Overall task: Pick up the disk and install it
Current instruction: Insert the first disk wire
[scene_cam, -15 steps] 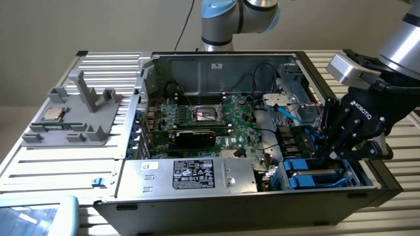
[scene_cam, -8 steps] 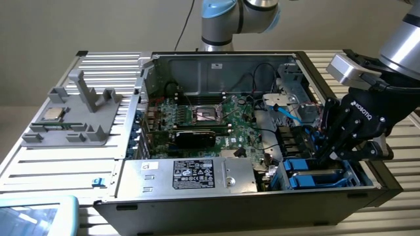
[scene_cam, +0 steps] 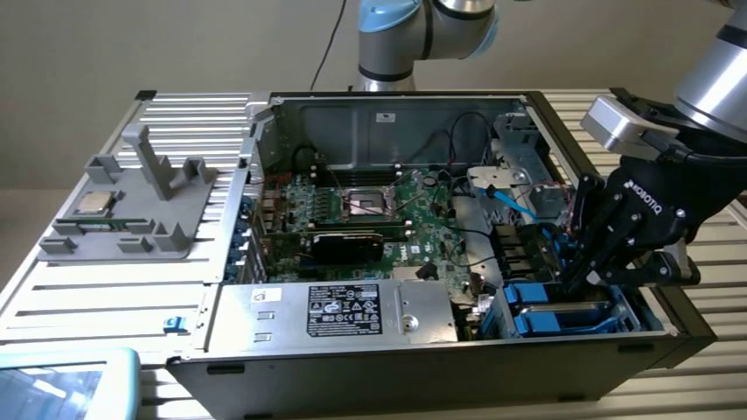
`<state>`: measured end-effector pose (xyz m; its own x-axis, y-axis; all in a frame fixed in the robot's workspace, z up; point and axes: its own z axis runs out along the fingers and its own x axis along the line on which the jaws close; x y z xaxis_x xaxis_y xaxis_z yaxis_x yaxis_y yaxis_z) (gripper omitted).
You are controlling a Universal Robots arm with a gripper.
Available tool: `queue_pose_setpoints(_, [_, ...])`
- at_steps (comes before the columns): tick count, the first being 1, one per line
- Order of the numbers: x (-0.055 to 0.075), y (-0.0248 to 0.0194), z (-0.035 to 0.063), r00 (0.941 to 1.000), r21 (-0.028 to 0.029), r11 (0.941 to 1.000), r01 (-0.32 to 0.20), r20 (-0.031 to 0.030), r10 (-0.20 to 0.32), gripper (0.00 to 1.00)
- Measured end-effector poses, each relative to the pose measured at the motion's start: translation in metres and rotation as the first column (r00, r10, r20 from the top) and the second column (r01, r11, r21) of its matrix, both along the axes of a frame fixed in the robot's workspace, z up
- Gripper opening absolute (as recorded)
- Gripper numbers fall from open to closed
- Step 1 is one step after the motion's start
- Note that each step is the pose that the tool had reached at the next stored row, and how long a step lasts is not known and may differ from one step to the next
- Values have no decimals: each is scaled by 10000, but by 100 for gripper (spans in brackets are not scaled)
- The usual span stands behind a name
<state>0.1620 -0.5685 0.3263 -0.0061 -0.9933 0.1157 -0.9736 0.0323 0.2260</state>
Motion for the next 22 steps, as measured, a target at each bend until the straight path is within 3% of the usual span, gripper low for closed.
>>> queue_pose_setpoints(12, [0, -7, 2, 10000, -10, 10000, 19, 2, -19, 17])
queue_pose_setpoints(14, [0, -6, 6, 10000, 0, 10000, 21, 1, -21, 19])
queue_pose_setpoints(15, [0, -6, 9, 10000, 2, 10000, 22, 0, -22, 25])
queue_pose_setpoints(22, [-1, 0, 22, 10000, 0, 10000, 33, 0, -33, 25])
